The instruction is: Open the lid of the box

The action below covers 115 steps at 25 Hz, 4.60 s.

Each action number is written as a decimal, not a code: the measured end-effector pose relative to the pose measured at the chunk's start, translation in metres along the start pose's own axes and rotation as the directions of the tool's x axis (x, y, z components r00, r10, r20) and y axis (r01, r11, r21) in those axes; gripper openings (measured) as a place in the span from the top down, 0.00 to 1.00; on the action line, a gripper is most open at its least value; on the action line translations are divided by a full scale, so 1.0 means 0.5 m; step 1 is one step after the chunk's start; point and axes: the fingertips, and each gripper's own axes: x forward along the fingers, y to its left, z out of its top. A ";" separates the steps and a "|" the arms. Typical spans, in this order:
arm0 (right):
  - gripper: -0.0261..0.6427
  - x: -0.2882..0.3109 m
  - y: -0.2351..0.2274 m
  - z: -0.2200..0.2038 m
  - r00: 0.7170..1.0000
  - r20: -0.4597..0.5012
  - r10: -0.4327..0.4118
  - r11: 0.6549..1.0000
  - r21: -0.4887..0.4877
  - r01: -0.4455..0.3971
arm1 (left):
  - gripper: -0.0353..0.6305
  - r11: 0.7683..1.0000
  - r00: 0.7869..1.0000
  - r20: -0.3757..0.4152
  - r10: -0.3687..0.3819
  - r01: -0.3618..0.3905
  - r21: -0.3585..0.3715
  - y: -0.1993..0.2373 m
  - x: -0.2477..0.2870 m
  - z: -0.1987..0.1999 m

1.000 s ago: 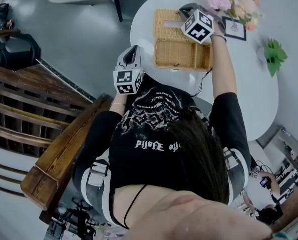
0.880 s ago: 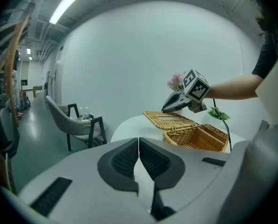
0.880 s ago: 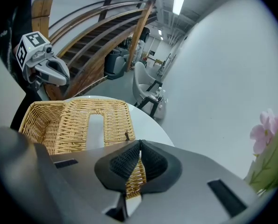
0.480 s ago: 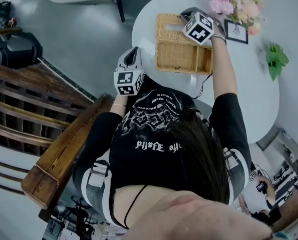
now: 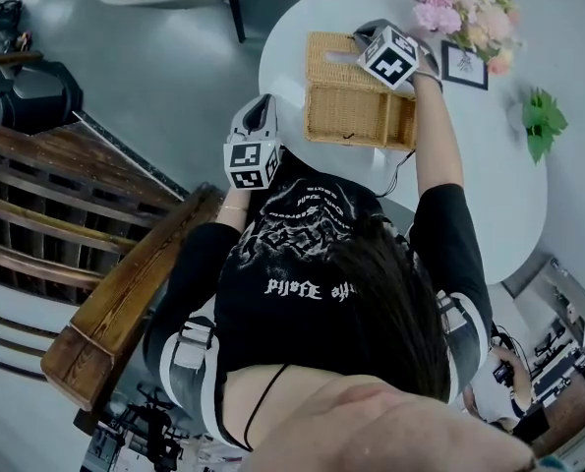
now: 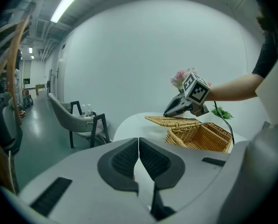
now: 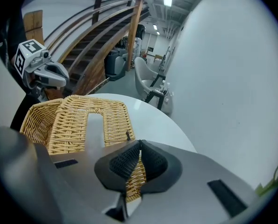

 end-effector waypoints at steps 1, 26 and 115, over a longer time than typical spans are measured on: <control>0.91 0.002 0.001 0.000 1.000 -0.002 0.004 1.000 0.003 -0.004 | 0.91 1.000 1.000 -0.001 0.001 -0.001 -0.001 0.001 0.000 0.000; 0.77 -0.054 -0.020 0.007 0.989 0.086 -0.123 0.975 0.199 0.104 | 0.91 1.000 0.999 0.031 -0.013 0.013 -0.004 -0.007 -0.018 0.011; 0.92 -0.350 0.322 -0.103 0.717 0.259 -0.647 0.627 0.716 0.308 | 0.91 0.986 0.973 0.169 -0.160 0.149 0.075 -0.165 -0.139 0.034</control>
